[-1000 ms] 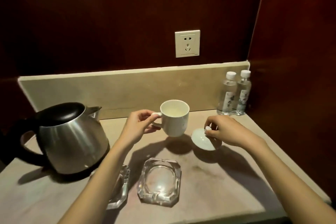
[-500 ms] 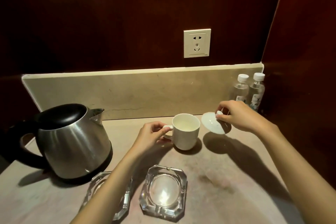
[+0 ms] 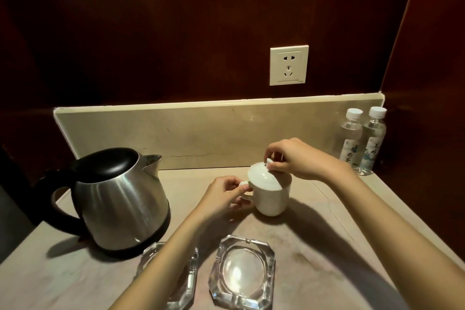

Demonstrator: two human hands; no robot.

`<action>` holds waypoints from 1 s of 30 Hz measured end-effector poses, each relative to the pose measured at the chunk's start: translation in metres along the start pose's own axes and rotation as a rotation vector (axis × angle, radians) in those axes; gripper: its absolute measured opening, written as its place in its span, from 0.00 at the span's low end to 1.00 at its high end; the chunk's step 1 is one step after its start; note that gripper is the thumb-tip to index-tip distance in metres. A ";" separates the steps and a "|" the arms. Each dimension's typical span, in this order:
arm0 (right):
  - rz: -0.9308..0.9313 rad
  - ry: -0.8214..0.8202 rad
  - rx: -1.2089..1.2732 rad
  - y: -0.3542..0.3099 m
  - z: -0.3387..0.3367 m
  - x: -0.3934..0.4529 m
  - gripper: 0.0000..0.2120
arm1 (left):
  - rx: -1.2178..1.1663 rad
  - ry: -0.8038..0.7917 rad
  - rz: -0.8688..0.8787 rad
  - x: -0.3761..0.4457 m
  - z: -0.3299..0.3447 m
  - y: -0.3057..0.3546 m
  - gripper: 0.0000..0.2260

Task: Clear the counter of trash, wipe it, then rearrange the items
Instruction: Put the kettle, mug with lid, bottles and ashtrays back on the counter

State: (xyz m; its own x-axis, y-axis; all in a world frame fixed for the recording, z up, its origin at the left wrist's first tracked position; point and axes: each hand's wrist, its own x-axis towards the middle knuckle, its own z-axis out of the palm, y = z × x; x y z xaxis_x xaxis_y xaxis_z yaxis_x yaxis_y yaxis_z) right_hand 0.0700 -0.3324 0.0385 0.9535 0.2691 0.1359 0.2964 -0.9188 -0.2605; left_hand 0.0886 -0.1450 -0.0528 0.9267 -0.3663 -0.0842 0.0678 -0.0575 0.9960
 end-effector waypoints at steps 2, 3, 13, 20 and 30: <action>0.006 0.001 -0.035 -0.002 0.001 0.002 0.08 | 0.007 -0.016 -0.002 0.000 0.000 0.001 0.05; 0.009 0.008 -0.051 -0.002 0.001 0.003 0.08 | -0.003 -0.020 -0.005 -0.001 0.000 0.001 0.05; 0.032 0.017 -0.068 0.001 0.002 -0.002 0.08 | 0.045 -0.040 0.003 0.004 -0.004 -0.002 0.06; 0.036 0.008 -0.055 0.000 0.005 -0.003 0.09 | -0.037 -0.065 -0.021 0.005 -0.002 -0.003 0.06; 0.309 0.259 0.484 0.035 0.064 -0.051 0.42 | 0.278 -0.111 0.061 0.013 -0.025 -0.004 0.10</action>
State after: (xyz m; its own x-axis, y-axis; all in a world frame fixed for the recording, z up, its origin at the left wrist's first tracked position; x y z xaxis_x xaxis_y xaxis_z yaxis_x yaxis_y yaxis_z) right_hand 0.0357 -0.3598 -0.0384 0.9728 -0.1227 0.1965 0.0581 -0.6918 -0.7197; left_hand 0.1091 -0.1266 -0.0573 0.8790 -0.4749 -0.0419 -0.1051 -0.2788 0.9546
